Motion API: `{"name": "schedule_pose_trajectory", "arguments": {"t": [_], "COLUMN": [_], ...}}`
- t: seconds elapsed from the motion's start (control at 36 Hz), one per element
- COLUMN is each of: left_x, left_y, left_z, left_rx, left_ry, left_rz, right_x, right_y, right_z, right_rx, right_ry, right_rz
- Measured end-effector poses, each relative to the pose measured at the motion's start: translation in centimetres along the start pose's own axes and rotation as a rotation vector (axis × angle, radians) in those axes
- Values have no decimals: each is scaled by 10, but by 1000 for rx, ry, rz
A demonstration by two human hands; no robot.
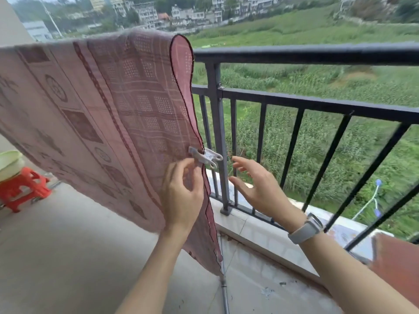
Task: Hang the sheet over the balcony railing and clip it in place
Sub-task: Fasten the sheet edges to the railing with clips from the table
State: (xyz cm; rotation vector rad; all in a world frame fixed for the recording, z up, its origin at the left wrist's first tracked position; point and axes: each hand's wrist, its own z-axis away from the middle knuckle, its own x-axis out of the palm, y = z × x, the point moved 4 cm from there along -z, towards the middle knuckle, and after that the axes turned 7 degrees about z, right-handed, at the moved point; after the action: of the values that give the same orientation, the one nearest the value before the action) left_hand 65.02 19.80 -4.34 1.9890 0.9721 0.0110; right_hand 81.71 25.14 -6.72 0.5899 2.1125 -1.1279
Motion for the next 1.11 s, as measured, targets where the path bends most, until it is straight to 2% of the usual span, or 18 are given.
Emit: {"name": "schedule_pose_trajectory", "arguments": {"t": [0.06, 0.14, 0.19, 0.28, 0.44, 0.58, 0.72, 0.86, 0.97, 1.03, 1.11], "left_x": [15, 47, 76, 126, 203, 229, 247, 253, 255, 257, 261], "left_y": [-20, -40, -46, -47, -14, 18, 25, 11, 11, 15, 23], "left_z": [29, 71, 104, 163, 293, 388, 454, 489, 486, 479, 465], "left_rx": [-38, -64, -52, -56, 114, 378, 573, 707, 771, 733, 595], "left_ry": [-51, -219, -392, -761, -1320, -1646, -1886, -2061, -2055, -2068, -2062], "left_rz": [-15, -31, -79, -172, -186, -126, -174, -339, -389, -376, -349], "right_x": [9, 21, 28, 35, 26, -1, -25, -38, -40, -40, -38], "right_y": [17, 47, 70, 103, 143, 144, 143, 162, 178, 185, 193], "right_z": [24, 68, 107, 177, 344, 476, 557, 588, 589, 585, 561], "right_rx": [75, 202, 306, 530, 1053, 1524, 1839, 1882, 1877, 1872, 1788], "right_ry": [24, 39, 23, -22, -14, 104, 70, -43, -115, -128, -43], "right_rz": [2, 72, 130, 185, 265, 372, 549, 658, 695, 698, 672]}}
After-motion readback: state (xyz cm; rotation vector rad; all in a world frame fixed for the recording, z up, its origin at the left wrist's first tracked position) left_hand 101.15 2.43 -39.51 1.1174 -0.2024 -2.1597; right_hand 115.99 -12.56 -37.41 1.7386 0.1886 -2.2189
